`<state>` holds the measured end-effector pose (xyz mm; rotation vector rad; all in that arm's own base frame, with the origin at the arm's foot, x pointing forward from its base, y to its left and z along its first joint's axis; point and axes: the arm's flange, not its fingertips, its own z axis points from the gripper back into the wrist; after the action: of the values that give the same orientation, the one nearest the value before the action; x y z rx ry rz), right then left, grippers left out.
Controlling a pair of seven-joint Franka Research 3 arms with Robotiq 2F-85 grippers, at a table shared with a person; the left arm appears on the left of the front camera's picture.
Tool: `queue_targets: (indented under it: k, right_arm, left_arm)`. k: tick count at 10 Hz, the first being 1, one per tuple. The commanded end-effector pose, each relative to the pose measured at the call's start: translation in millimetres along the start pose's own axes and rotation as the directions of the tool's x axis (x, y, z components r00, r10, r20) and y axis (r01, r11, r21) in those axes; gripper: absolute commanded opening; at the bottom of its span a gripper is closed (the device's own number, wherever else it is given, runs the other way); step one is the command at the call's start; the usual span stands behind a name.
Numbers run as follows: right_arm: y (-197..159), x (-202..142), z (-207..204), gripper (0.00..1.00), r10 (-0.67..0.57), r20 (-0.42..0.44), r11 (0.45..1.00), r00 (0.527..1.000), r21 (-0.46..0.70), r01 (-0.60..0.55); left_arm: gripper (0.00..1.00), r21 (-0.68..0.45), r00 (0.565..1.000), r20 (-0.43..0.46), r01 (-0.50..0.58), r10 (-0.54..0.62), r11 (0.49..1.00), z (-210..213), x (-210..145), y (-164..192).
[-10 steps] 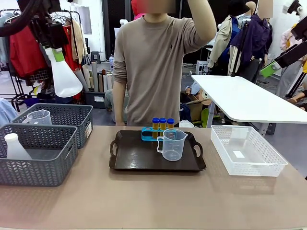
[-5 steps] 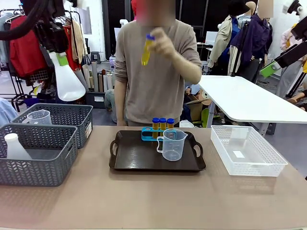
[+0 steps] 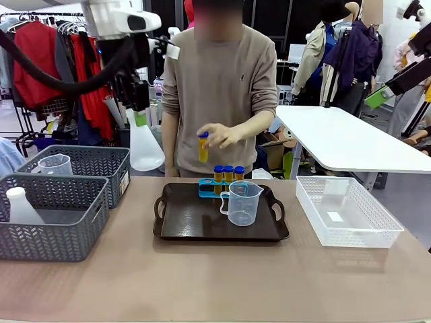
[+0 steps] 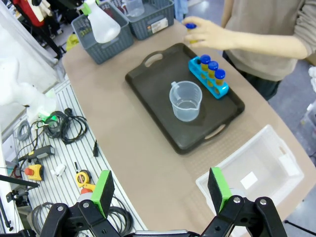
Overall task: Prepare the laboratory tools.
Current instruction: Pick up one Small flask and place it on the Handle tray.
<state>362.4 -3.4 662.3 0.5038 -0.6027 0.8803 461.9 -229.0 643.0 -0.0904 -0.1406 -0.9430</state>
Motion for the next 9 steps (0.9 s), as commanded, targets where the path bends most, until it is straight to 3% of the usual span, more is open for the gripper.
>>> queue_targets:
  k: [1,4,9]
  right_arm:
    - [0,2,1,1.0,0.006,0.026,1.0,1.0,0.015,-0.006]
    - [0,2,1,1.0,0.006,0.026,1.0,1.0,0.015,-0.006]
    - [0,2,1,1.0,0.006,0.026,1.0,1.0,0.015,-0.006]
  left_arm:
    - [0.0,-0.038,0.999,0.03,0.024,-0.023,0.999,-5,-2,5]
    - [0.0,-0.033,0.999,0.037,0.014,-0.012,0.999,-3,-7,10]
    - [0.0,0.023,0.999,0.02,-0.051,0.05,0.998,23,-67,28]
